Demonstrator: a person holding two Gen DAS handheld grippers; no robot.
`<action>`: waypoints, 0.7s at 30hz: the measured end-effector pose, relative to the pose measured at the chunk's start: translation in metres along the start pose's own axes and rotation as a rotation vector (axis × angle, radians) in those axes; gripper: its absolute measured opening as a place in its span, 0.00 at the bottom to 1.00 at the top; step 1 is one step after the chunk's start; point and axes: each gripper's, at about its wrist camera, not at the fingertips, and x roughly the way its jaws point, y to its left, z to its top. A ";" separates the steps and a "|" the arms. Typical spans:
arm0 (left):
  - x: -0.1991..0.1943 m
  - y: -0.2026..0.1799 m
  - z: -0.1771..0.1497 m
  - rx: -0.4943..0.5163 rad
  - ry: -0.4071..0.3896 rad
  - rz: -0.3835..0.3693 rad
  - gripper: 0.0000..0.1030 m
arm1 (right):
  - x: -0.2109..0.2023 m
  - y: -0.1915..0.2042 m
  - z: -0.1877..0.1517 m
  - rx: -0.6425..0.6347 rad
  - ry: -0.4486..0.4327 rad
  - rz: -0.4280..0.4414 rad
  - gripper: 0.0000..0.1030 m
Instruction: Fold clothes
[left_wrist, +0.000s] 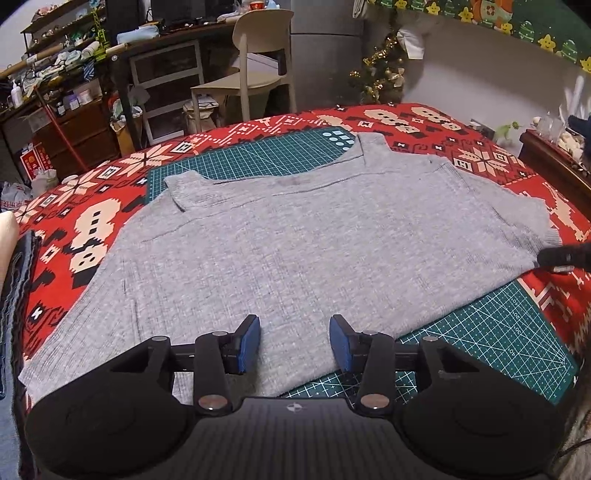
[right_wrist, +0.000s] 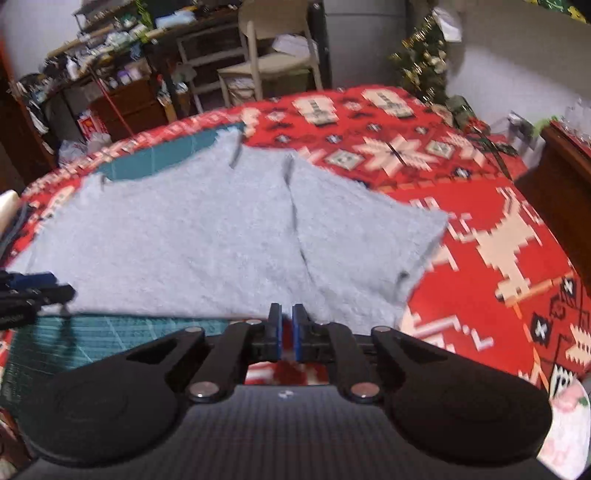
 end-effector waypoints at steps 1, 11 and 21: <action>-0.001 0.000 0.000 -0.002 0.000 0.005 0.41 | 0.000 0.003 0.004 -0.008 -0.012 0.005 0.07; -0.009 0.031 -0.009 -0.088 0.025 0.038 0.41 | 0.015 -0.014 0.005 0.039 0.006 -0.030 0.03; -0.040 0.072 -0.032 -0.187 0.018 0.119 0.41 | 0.000 0.016 0.015 -0.026 -0.033 0.041 0.11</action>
